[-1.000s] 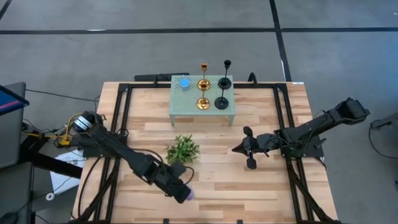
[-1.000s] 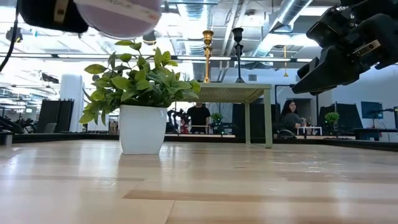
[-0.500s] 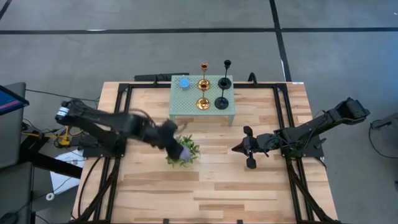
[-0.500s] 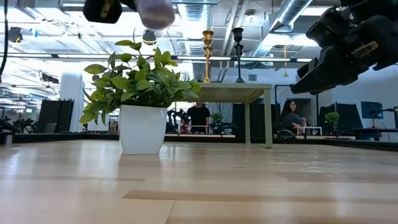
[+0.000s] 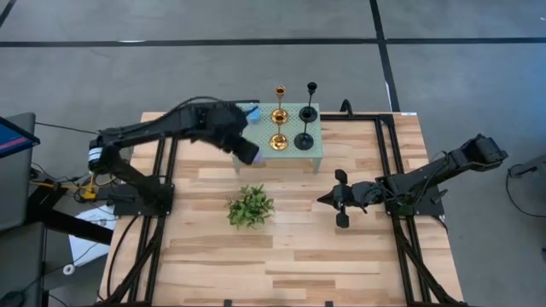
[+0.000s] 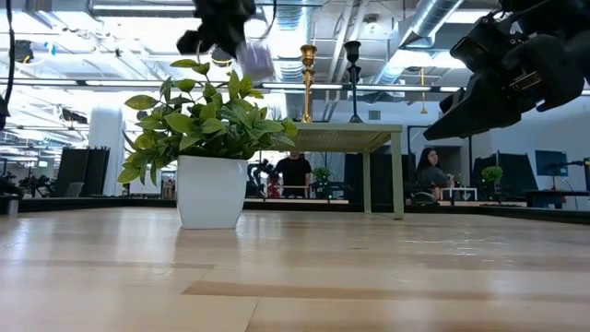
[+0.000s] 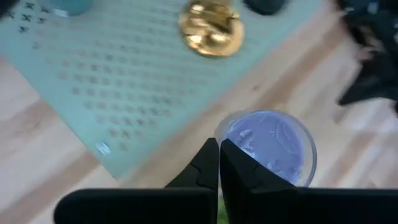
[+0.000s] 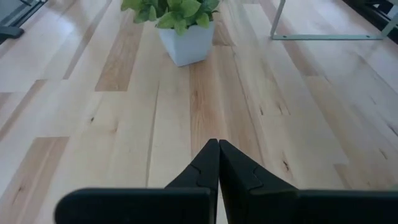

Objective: Pick & Place candle stick holders
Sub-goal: Put the violet candle on the shelf, then return to Home Position

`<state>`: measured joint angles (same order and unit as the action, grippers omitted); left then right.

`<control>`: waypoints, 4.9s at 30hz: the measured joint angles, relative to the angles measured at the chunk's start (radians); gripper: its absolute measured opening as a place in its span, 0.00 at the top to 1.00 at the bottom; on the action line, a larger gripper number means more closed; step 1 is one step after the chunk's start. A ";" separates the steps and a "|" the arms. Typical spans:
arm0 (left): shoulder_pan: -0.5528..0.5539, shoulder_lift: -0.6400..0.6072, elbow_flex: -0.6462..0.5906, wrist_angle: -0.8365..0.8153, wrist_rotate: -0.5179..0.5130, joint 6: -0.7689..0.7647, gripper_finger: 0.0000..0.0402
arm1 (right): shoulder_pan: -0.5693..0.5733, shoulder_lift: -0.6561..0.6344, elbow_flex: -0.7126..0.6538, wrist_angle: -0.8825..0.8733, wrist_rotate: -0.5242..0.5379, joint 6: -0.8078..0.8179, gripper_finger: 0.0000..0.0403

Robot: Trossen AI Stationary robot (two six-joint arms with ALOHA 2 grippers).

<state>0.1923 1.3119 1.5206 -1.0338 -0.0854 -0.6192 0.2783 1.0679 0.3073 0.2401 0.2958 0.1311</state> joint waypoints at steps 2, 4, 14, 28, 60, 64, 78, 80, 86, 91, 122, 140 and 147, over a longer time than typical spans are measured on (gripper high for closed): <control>0.053 0.032 0.000 -0.004 0.030 0.029 1.00 | 0.000 0.000 0.000 0.000 0.000 0.001 1.00; 0.096 0.064 0.000 -0.008 0.049 0.056 1.00 | 0.000 0.000 0.000 0.000 -0.001 0.007 1.00; 0.176 0.126 0.000 0.002 0.001 0.111 1.00 | 0.010 0.000 0.000 0.000 -0.007 0.027 1.00; 0.168 0.184 0.005 0.037 -0.153 0.106 0.99 | 0.009 0.000 0.000 0.000 -0.007 0.019 1.00; -0.018 -0.052 -0.001 0.133 -0.149 0.277 0.91 | 0.009 0.000 0.000 0.000 -0.008 0.019 1.00; -0.103 -0.077 -0.001 0.182 -0.155 0.365 0.93 | 0.009 0.000 0.000 0.001 -0.008 0.019 1.00; -0.331 -0.096 0.000 0.230 -0.222 0.540 0.99 | 0.009 -0.090 0.000 0.029 -0.087 0.012 1.00; -0.345 -0.096 0.000 0.231 -0.222 0.533 0.99 | 0.009 -0.114 0.000 0.029 -0.088 -0.016 1.00; -0.379 -0.096 0.000 0.231 -0.223 0.526 0.99 | 0.009 -0.173 0.000 0.029 -0.087 -0.086 1.00; -0.408 -0.096 0.000 0.237 -0.222 0.525 0.99 | 0.009 -0.208 0.000 0.029 -0.087 -0.086 1.00; -0.555 -0.210 -0.039 0.312 -0.250 0.657 0.99 | -0.046 -0.551 0.256 -0.463 -0.086 -0.142 1.00; -0.627 -0.323 -0.203 0.415 -0.272 0.638 0.99 | -0.046 -0.910 0.188 -0.574 -0.071 -0.107 1.00; -0.627 -0.324 -0.209 0.417 -0.274 0.638 0.99 | -0.046 -1.067 0.143 -0.625 -0.048 -0.069 1.00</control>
<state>-0.4347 0.9874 1.3121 -0.6172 -0.3595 0.0185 0.2325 0.0014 0.4503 -0.3847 0.2481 0.0616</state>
